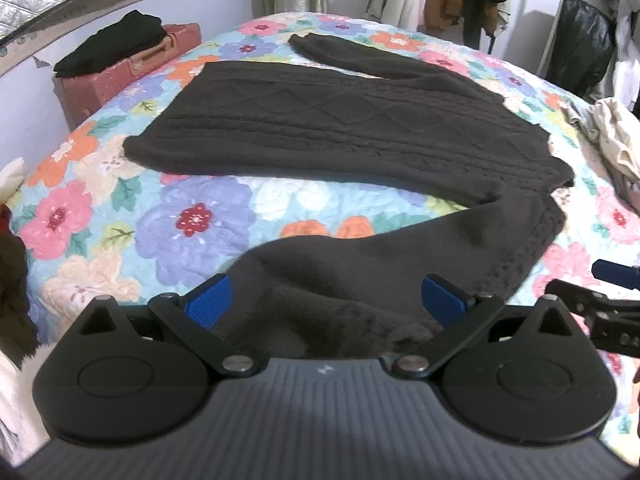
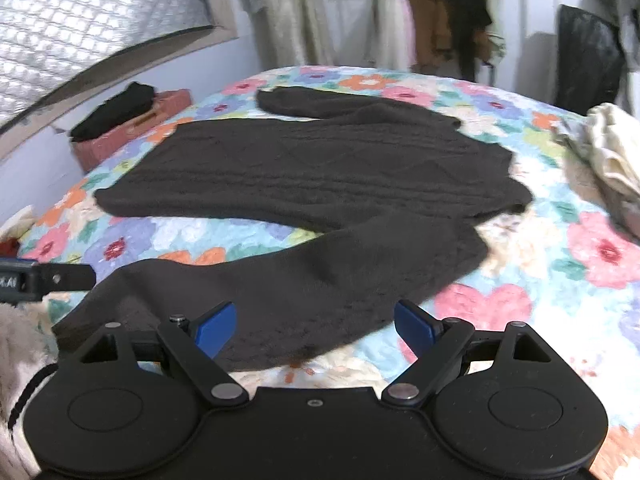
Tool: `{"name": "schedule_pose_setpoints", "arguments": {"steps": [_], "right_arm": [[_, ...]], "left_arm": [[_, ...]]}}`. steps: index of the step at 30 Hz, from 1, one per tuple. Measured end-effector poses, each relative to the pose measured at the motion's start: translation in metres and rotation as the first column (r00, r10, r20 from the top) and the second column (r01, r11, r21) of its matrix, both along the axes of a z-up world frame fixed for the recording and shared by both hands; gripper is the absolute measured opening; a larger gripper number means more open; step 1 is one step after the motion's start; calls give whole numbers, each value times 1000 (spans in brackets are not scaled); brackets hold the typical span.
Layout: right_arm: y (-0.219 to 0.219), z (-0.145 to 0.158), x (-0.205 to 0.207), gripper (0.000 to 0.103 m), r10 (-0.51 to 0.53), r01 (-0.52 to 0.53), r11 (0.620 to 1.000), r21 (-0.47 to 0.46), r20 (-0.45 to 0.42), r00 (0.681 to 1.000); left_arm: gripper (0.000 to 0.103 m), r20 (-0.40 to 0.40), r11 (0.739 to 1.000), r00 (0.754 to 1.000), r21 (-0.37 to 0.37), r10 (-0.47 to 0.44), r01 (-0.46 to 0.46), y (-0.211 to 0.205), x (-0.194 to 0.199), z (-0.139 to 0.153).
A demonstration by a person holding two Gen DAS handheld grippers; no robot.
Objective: Fold clothes
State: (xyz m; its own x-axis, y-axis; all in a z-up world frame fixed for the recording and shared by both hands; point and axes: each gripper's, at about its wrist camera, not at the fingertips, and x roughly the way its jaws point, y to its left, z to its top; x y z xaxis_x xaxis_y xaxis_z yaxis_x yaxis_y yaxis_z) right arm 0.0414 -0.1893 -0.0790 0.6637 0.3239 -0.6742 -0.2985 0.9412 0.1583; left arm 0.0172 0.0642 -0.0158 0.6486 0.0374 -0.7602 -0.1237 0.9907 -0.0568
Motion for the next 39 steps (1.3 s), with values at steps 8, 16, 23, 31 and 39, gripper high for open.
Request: {"name": "schedule_pose_setpoints", "arguments": {"steps": [8,16,23,31,39], "right_arm": [[37,-23,10,88,327,-327,944,39,8,945],[109,-69,27,70,568,-566,806,-176,-42,822],[97,-51,76,12,517,-517,854,-58,-29,856],[53,23,137,11,382,-382,924,-19,-1,924],[59,83,191,11,388,-395,894,-212,-74,919]], "left_arm": [[101,-62,995,998,-91,23,-29,28,21,-30],[101,-149,988,989,-149,28,-50,38,38,-61],[101,-99,987,994,-149,40,-55,52,46,-46],[102,-46,968,995,-238,-88,75,51,77,-3],[102,-8,952,975,-219,-222,215,14,153,33]]}}
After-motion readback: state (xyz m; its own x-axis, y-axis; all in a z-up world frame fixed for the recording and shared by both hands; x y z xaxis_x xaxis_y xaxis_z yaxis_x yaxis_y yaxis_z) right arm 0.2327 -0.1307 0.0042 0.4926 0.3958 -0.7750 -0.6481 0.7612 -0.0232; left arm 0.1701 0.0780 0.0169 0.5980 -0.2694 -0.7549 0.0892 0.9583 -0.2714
